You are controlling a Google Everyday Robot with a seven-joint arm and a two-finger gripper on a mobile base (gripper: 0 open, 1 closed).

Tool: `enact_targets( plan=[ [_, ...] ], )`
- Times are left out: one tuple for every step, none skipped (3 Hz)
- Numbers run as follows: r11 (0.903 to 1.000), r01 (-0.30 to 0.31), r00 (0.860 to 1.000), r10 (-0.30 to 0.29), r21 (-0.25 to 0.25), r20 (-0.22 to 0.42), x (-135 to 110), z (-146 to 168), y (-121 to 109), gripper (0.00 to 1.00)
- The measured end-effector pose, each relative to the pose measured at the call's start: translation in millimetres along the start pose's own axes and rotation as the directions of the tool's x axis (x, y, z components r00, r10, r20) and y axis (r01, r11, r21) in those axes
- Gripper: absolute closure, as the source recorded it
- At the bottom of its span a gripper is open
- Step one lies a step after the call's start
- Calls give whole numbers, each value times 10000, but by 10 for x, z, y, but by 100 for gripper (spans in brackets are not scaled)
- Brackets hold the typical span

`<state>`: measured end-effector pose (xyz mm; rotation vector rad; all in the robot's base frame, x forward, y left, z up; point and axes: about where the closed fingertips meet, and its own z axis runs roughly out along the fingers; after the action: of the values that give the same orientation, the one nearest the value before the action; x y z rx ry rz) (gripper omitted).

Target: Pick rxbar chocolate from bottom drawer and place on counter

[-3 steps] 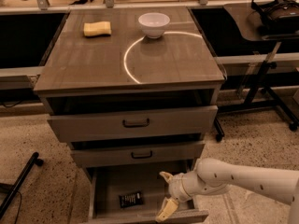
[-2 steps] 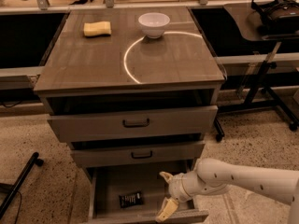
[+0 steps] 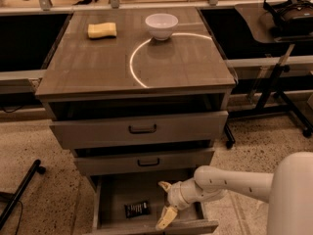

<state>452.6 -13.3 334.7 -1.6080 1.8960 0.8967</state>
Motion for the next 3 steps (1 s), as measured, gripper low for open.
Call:
enact_targets(
  plan=[
    [9999,148,9999,-148,39,-33,101,352,-125,0],
    [9996,249,9996,-250,96,102,150,541,-242,0],
    [9982,494,9987,-496,330,70,188,709,-414,0]
  ],
)
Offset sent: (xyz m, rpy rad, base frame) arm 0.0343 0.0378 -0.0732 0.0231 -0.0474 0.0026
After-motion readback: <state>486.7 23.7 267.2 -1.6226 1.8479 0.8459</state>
